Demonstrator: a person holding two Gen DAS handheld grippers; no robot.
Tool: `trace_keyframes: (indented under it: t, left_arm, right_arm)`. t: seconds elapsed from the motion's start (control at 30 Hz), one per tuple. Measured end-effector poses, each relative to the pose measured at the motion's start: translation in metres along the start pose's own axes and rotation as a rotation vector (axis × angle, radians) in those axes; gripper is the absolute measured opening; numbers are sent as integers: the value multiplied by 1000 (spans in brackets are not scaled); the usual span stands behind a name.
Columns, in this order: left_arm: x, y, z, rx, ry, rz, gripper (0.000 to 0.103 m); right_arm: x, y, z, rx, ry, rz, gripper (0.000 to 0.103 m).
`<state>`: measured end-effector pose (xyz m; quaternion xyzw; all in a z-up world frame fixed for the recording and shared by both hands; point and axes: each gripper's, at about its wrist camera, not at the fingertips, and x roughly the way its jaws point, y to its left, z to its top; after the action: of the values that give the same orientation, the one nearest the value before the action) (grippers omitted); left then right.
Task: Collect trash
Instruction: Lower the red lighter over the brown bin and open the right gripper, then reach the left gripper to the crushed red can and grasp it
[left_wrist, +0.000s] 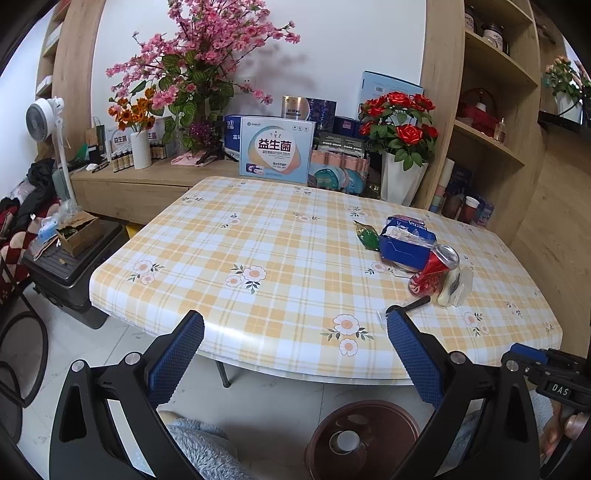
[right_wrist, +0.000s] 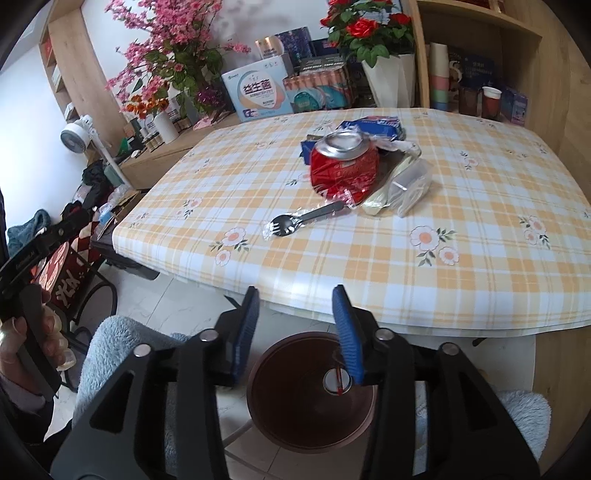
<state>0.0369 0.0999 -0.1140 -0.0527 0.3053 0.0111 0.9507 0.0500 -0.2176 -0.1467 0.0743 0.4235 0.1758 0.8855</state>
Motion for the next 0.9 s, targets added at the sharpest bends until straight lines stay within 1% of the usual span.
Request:
trace_keyframes:
  t: [0.13,0.17,0.2,0.23,0.27,0.33,0.5,0.77,0.9]
  left_arm:
    - [1,-1,0,1,2,0,97]
    - [1,-2,0,2,3,0,97]
    - [1,-2,0,2,4,0,97]
    - [1,-2,0,2,3,1,97]
    - [1,-2,0,3,3,1,97]
    - [2,-3,0,6,5,1,97]
    - [6,-6,-2,15,15,0,97]
    - [16,-16,-1,46,29,-13,97]
    - [25,-26,5,67,37,-36,97]
  right_arm:
    - [-4,-7,3,10,-16,-15,54]
    - [-5,-9,3,13,-19,-21,61]
    - [-6,-11,4,20,-28,-34,72]
    - [-8,-13,4,25,-37,-42,78]
    - [-9,-15,4,29,-46,-48,86]
    - [-13,-18,6,29,-62,-60,92]
    - [-15,-23,9,18,-72,-90,97]
    - [-12,-36,18,-23,-73,-156,97]
    - [-13,-52,29,-8,-89,-176,97]
